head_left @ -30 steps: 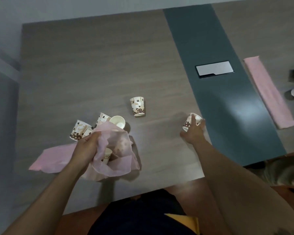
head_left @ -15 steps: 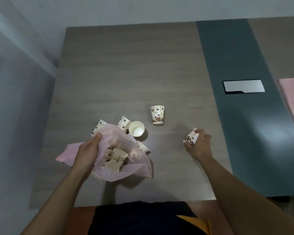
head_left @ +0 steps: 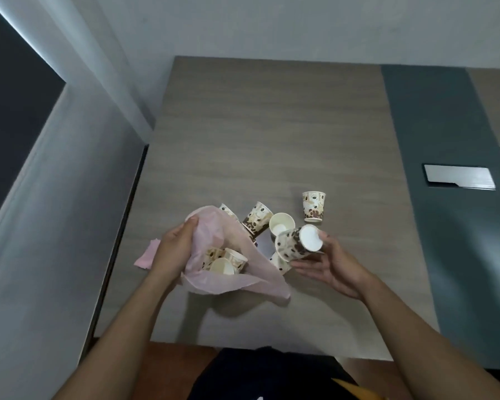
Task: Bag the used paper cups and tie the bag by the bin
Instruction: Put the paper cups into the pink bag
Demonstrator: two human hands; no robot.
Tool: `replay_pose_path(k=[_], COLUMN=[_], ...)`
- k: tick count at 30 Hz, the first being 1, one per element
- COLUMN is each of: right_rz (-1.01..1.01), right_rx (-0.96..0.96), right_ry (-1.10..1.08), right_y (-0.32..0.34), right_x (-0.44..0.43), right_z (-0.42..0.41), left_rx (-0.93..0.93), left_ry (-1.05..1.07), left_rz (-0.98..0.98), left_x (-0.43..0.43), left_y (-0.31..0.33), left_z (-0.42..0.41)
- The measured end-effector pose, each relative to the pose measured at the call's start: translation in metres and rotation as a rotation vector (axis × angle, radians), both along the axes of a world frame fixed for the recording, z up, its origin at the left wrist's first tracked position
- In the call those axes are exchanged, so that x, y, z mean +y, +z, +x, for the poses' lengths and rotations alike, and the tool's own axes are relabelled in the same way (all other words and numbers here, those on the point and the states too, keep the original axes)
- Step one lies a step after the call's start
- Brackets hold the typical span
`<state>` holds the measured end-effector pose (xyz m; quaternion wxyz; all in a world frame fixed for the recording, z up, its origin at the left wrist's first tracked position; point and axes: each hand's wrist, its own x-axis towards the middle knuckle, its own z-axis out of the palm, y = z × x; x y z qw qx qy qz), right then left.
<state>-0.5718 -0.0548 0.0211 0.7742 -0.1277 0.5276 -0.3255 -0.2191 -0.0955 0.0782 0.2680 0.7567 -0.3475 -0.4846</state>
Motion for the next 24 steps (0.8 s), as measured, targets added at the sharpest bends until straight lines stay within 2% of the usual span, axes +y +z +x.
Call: replay_pose_path(k=[2, 5, 8, 12, 16, 18, 21, 24], right_rz=[-0.035, -0.114, -0.221, -0.398, -0.486, -0.513, -0.501, -0.400], right_rx=[-0.099, -0.062, 0.147, 0.490, 0.641, 0.621, 0.543, 0.735], right_ry=[0.114, 0.256, 0.372, 0.403, 0.466, 0.378, 0.083, -0.112], right_y=[0.018, 0.036, 0.051, 0.059, 0.060, 0.059, 0.058, 0.048], right_x=[0.001, -0.004, -0.007, -0.007, -0.004, -0.003, -0.010, -0.019], right_z=[0.044, 0.111, 0.176, 0.235, 0.250, 0.244, 0.217, 0.184], left_rx=[0.017, 0.062, 0.113, 0.175, 0.175, 0.171, 0.206, 0.220], left_ry=[-0.025, -0.064, -0.083, -0.092, -0.055, -0.059, -0.044, -0.067], left_rz=[-0.028, -0.082, -0.093, -0.131, -0.141, -0.154, -0.178, -0.171], left_x=[-0.004, -0.006, -0.005, -0.001, 0.005, 0.005, 0.005, 0.006], left_y=[0.003, 0.007, 0.007, 0.014, 0.016, 0.015, 0.016, 0.018], left_z=[0.010, 0.023, 0.047, 0.072, 0.094, 0.102, 0.110, 0.115])
